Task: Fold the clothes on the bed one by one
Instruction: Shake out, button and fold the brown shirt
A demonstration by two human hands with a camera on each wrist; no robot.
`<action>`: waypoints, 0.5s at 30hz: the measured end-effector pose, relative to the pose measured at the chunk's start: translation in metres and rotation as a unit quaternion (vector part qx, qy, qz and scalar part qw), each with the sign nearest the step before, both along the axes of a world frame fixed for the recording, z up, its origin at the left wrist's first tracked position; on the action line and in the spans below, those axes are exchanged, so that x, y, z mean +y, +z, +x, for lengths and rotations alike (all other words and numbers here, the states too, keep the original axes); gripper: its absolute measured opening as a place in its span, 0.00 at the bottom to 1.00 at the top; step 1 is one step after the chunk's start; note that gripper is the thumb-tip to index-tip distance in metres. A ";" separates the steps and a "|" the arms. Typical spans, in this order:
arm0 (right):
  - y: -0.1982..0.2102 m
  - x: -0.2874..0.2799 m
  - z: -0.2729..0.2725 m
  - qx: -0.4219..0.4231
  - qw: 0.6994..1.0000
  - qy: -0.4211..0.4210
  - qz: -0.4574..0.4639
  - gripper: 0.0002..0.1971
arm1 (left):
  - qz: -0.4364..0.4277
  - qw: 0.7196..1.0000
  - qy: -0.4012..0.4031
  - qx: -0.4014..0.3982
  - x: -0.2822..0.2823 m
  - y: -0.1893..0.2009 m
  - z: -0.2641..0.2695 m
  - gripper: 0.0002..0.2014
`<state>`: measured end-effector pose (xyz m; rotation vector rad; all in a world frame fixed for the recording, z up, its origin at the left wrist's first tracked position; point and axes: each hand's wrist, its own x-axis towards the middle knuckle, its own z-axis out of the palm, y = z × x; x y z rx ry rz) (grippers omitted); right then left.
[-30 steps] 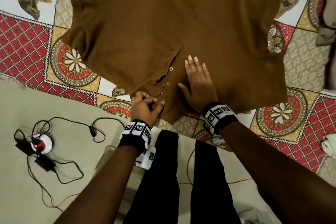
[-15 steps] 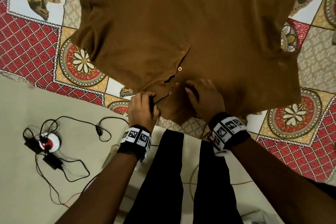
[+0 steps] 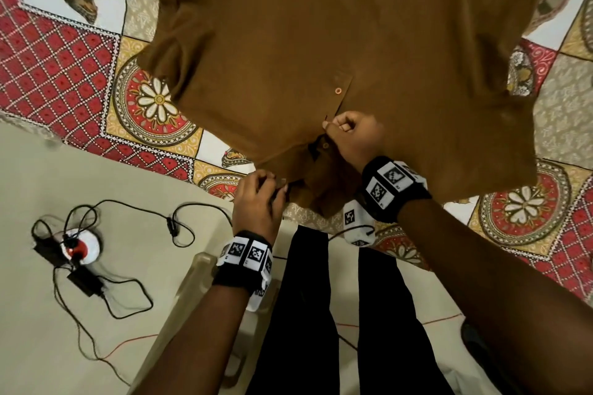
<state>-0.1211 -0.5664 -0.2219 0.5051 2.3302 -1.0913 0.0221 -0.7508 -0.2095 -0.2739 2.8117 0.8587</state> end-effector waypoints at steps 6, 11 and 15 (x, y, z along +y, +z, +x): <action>0.003 -0.006 0.005 0.039 0.998 -0.021 0.037 0.09 | -0.009 0.998 -0.052 -0.046 0.000 -0.006 -0.006 0.15; 0.026 -0.021 -0.008 0.280 0.944 0.111 0.132 0.10 | 0.003 0.998 0.027 -0.057 -0.017 0.016 -0.035 0.15; 0.022 -0.052 -0.054 0.319 0.884 0.321 0.116 0.12 | -0.041 0.998 0.011 0.037 -0.039 0.010 -0.084 0.17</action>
